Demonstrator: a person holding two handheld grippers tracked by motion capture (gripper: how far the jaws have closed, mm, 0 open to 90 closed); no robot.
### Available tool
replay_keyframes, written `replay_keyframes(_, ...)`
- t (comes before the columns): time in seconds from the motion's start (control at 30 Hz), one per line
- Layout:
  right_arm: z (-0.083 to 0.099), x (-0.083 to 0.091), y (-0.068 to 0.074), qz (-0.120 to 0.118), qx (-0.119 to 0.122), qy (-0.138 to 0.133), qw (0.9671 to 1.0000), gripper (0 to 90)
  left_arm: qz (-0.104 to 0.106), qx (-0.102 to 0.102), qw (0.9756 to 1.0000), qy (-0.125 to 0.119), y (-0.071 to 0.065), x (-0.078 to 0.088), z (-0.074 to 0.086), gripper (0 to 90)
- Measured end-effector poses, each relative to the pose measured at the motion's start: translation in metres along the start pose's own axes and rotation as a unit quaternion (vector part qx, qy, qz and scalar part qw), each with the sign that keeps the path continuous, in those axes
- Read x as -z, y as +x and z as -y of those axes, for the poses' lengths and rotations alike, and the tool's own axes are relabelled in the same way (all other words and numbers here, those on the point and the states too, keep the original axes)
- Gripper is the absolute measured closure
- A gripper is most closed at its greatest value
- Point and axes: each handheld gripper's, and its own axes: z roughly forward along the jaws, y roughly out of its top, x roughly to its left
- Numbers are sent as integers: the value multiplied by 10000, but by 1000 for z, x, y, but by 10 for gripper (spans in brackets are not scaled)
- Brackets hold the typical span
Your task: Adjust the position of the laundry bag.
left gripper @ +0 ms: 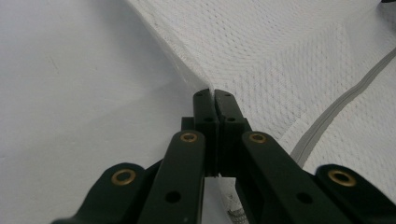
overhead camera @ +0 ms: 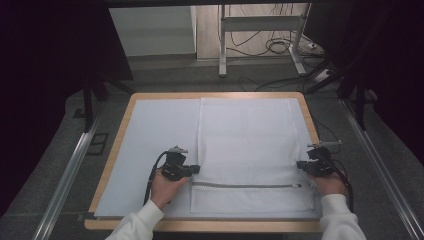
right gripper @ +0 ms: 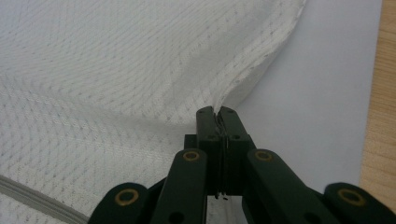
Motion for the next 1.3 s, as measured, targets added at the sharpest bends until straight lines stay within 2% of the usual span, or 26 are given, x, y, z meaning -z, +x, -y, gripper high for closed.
replay_keyframes(0.53,-2,-4,5,-16,73,9,10000,880,-45,70,10000,-16,5,5,3,897)
replay_keyframes(1.3,-6,-9,26,-156,220,-74,9996,881,-184,228,9995,-137,21,24,12,898)
